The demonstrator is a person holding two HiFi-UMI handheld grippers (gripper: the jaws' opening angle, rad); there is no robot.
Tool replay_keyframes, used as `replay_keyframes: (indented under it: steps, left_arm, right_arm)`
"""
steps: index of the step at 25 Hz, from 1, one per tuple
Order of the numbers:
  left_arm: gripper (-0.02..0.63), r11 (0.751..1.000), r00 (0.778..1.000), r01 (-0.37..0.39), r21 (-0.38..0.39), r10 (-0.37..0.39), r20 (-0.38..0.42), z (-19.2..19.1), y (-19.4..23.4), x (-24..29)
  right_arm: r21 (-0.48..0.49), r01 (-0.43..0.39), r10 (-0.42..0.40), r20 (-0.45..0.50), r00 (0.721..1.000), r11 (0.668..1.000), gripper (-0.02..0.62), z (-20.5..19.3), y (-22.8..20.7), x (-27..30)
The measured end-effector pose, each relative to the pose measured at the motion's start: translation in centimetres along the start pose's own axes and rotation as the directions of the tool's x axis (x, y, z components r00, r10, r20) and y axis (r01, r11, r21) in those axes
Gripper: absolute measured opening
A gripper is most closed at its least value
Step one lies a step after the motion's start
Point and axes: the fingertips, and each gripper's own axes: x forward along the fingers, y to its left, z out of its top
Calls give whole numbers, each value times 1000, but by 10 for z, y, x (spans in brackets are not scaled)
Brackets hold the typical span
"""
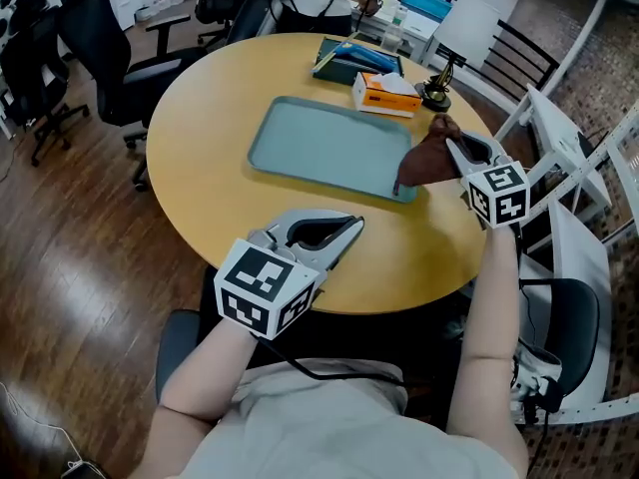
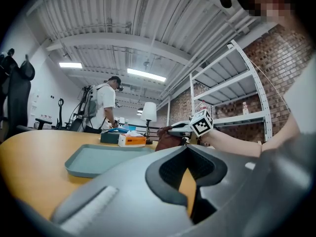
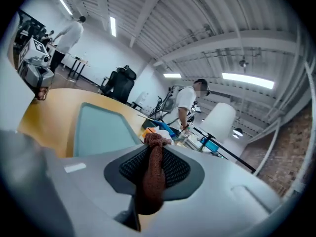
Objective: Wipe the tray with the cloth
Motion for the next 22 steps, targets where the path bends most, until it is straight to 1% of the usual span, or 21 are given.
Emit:
replay_keyframes:
  steps: [2,5,6,7,8,9,10,11,12,13,14,15,16,17,19,21,22]
  left_arm:
    - [0,1000,1000,1,4,-1,2,0,-1,0]
    - [1,1000,1000,-1,9,1,-1,0,0,1]
    - [1,1000,1000,-2,9,2,-3,0,0,2]
    - [0,1000,1000,-3,8,3,-4,0,0,2]
    - [1,1000,1000,-3,7,3,-4,0,0,3]
    - [0,1000,1000,-3,7,3,-4,0,-1,4]
    - [0,1000,1000,-1,7,1,-4,0,-1,5]
    - [1,1000,1000,1,8,0,-5,0,-2,6]
    - [0,1000,1000,3,10,-3,-7,0,-3,7]
    - [1,1000,1000,5,12,-4,-9,0,-4,7]
    - [2,1000,1000,5,15,-5,-12,0,-4,8]
    - [1,1000,1000,5,17,-4,-13,-1,-4,8]
    - [1,1000,1000,2,19,-2,-15,-1,-4,7]
    - [0,1000,1000,-2,21,3,-15,-1,-3,7]
    - [0,1000,1000,-13,21,13,-16,-2,0,7]
    - [0,1000,1000,-22,17,22,-20,-3,4,6]
    - [0,1000,999,-26,14,26,-23,-4,6,5]
  right_arm:
    - [30,78,-78,4,997,996,71,-10,-20,-12]
    - [75,194,-199,67,978,978,71,-4,-50,-35]
    - [82,211,-217,84,972,974,71,0,-56,-41]
    - [81,207,-213,86,973,975,71,2,-59,-43]
    - [71,182,-187,71,980,981,71,1,-56,-41]
    - [53,141,-143,38,989,989,71,-7,-49,-36]
    - [27,88,-88,-13,996,996,71,-19,-38,-30]
    - [-3,26,-26,-77,997,1000,72,-34,-24,-22]
    - [-30,-41,37,-146,989,999,72,-51,-8,-14]
    - [-48,-107,94,-211,973,993,72,-68,8,-7]
    - [-55,-160,140,-265,954,986,74,-83,21,-1]
    - [-49,-197,173,-305,937,979,74,-95,30,5]
    - [-33,-216,194,-328,925,976,74,-104,36,10]
    - [-7,-223,208,-335,919,975,75,-110,38,13]
    - [54,-226,231,-324,917,973,81,-113,36,17]
    - [70,-205,217,-305,927,976,104,-108,30,13]
    - [56,-173,182,-287,941,983,132,-102,25,8]
